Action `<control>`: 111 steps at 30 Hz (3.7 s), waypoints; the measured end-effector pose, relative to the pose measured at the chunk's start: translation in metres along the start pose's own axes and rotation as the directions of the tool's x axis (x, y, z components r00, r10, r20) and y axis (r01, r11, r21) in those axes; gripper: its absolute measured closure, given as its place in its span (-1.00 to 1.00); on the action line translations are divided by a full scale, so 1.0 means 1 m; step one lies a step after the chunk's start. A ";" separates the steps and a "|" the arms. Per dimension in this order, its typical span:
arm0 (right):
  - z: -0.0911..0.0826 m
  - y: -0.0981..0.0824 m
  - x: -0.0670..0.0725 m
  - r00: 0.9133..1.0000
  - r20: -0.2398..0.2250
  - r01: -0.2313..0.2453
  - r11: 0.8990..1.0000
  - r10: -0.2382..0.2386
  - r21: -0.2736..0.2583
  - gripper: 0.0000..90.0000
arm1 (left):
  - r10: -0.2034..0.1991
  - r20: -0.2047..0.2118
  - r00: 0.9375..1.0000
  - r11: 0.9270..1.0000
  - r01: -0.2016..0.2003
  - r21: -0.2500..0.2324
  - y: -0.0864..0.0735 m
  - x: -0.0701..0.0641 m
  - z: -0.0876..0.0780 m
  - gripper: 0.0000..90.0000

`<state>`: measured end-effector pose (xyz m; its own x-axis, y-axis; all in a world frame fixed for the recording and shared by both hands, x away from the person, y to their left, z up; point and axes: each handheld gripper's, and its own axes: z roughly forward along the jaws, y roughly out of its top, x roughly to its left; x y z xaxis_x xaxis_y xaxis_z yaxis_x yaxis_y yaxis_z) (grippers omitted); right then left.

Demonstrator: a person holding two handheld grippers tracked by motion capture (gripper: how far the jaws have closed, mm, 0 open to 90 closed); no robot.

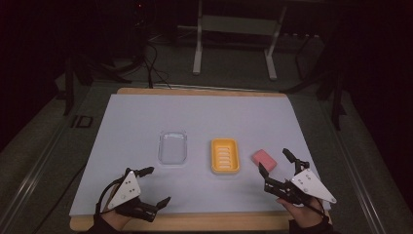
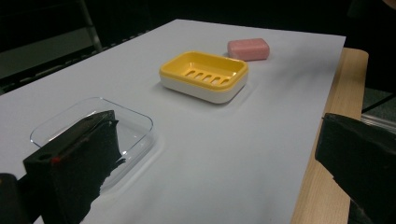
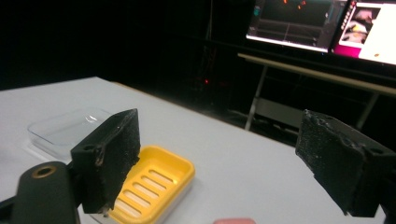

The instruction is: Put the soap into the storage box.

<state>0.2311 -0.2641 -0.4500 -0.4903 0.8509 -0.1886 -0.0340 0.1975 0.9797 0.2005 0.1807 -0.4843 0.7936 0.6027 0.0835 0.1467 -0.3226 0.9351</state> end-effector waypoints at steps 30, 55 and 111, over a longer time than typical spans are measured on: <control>0.034 -0.016 -0.013 0.960 -0.233 -0.082 0.952 0.154 0.295 -0.68 | 0.000 -0.006 1.000 1.000 0.000 0.002 0.000 0.000 0.000 -0.99; 0.046 -0.027 -0.038 0.968 -0.128 -0.035 0.624 0.214 0.780 -0.64 | 0.002 -0.007 1.000 1.000 -0.002 0.008 0.000 0.000 0.000 -0.99; 0.088 -0.020 -0.082 0.957 -0.204 0.169 0.172 0.206 0.970 -0.71 | -0.002 -0.003 1.000 1.000 0.002 0.008 -0.001 0.001 0.000 -0.99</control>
<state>0.3487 -0.2954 -0.4598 -0.6535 0.7561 0.0350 0.7563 0.6504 0.0709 0.2010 0.1811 -0.4850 0.7917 0.6052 0.0828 0.1526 -0.3272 0.9325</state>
